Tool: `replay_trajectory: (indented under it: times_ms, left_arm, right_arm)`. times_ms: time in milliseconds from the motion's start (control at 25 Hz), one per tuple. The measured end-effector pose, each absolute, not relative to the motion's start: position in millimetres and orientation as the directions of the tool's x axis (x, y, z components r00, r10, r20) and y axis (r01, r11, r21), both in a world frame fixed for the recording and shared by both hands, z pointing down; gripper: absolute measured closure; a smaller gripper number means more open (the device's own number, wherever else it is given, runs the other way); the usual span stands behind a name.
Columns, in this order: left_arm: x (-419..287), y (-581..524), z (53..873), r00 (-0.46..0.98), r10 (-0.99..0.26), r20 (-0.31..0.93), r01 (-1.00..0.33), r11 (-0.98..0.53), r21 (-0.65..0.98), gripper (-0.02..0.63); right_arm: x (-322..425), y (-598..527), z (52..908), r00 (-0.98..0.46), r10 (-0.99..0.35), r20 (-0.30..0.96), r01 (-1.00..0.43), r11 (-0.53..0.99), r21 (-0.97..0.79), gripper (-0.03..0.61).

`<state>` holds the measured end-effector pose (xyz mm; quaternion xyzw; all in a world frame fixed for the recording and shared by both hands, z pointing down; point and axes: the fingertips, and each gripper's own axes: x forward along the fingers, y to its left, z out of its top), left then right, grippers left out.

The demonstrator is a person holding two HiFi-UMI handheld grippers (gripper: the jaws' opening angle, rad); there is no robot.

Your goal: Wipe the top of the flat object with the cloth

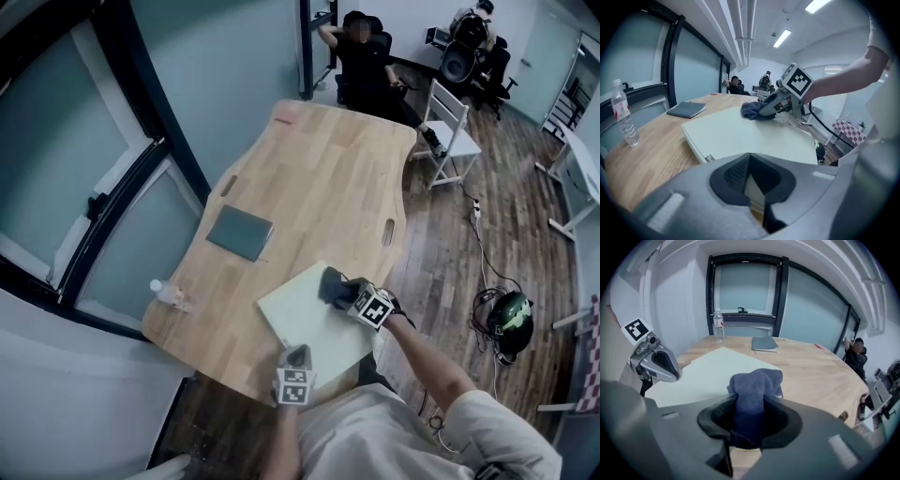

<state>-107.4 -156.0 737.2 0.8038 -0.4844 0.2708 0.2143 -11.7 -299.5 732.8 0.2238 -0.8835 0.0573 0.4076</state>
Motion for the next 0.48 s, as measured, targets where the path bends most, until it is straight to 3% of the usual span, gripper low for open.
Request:
replay_trajectory:
  times_ms: [480]
  left_arm:
    - [-108.7, -155.7, 736.4, 0.364, -0.678, 0.638, -0.904, -0.422, 0.068, 0.606]
  right_arm:
    - [16.7, -267.9, 728.9, -0.541, -0.425, 0.726, -0.498, 0.857, 0.131, 0.439]
